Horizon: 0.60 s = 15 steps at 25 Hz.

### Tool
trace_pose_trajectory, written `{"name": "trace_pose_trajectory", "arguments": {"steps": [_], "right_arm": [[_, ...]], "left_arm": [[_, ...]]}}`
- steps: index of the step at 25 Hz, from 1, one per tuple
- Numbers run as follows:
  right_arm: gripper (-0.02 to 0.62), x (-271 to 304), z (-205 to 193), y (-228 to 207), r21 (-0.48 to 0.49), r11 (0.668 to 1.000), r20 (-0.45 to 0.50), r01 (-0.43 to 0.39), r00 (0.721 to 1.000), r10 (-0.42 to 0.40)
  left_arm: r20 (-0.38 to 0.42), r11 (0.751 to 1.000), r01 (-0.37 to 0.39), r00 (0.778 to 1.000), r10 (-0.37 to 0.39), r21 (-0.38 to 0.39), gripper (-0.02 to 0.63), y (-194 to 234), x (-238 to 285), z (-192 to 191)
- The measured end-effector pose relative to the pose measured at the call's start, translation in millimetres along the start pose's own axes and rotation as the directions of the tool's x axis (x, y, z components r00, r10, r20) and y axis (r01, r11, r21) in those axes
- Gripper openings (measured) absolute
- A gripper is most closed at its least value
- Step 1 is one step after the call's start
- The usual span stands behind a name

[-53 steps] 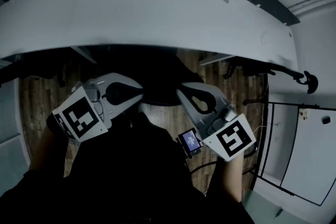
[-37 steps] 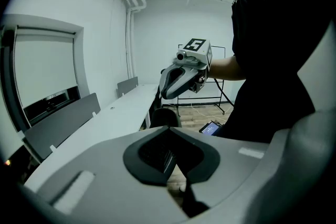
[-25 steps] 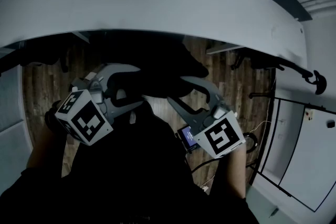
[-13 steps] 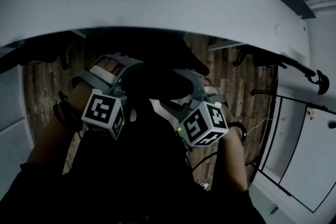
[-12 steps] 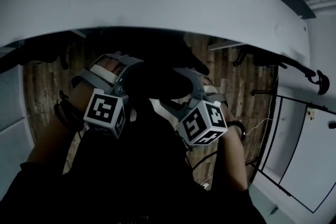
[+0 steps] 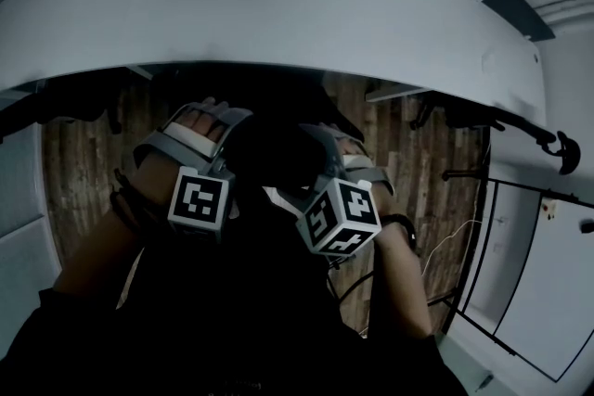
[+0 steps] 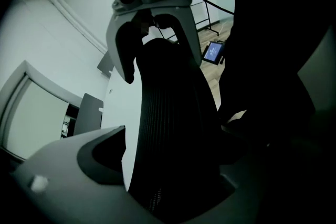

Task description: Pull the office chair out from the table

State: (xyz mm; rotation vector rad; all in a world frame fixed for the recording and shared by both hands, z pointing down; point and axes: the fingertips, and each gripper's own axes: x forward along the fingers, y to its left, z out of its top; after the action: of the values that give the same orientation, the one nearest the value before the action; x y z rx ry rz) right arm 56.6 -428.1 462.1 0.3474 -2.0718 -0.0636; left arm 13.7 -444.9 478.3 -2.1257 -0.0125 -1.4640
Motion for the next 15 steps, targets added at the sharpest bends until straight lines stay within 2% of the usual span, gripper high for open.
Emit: {"name": "trace_pose_trajectory", "arguments": {"steps": [3, 4, 5, 7, 8, 9, 15], "right_arm": [[0.449, 7, -7, -1, -0.06, 0.998, -0.064, 0.016, 0.998, -0.019], [0.449, 10, -14, 2, -0.117, 0.993, -0.091, 0.025, 0.995, -0.035], [0.448, 14, -23, 6, -0.194, 0.981, -0.121, 0.026, 0.991, -0.05], [0.398, 15, -39, 12, -0.319, 0.948, -0.154, 0.008, 0.986, -0.061], [0.35, 12, -43, 12, -0.338, 0.941, -0.146, 0.002, 0.988, -0.055], [0.336, 10, -44, 9, -0.345, 0.939, -0.135, -0.002, 0.99, -0.047], [0.327, 2, -56, 12, -0.377, 0.926, -0.135, -0.013, 0.99, -0.041]], "left_arm": [[-0.03, 0.998, 0.04, 0.999, -0.039, 0.046, 0.441, -7, 4, 0], [-0.037, 0.996, 0.055, 0.998, -0.053, 0.063, 0.401, -11, 5, 1], [-0.042, 0.995, 0.067, 0.997, -0.064, 0.075, 0.395, -14, 6, 3], [-0.045, 0.994, 0.079, 0.996, -0.076, 0.079, 0.387, -19, 8, 9], [-0.042, 0.994, 0.08, 0.996, -0.077, 0.073, 0.383, -19, 8, 13], [-0.039, 0.995, 0.08, 0.996, -0.077, 0.064, 0.379, -19, 9, 17], [-0.066, 0.995, 0.092, 0.994, -0.09, 0.029, 0.37, -22, 16, 30]]}}
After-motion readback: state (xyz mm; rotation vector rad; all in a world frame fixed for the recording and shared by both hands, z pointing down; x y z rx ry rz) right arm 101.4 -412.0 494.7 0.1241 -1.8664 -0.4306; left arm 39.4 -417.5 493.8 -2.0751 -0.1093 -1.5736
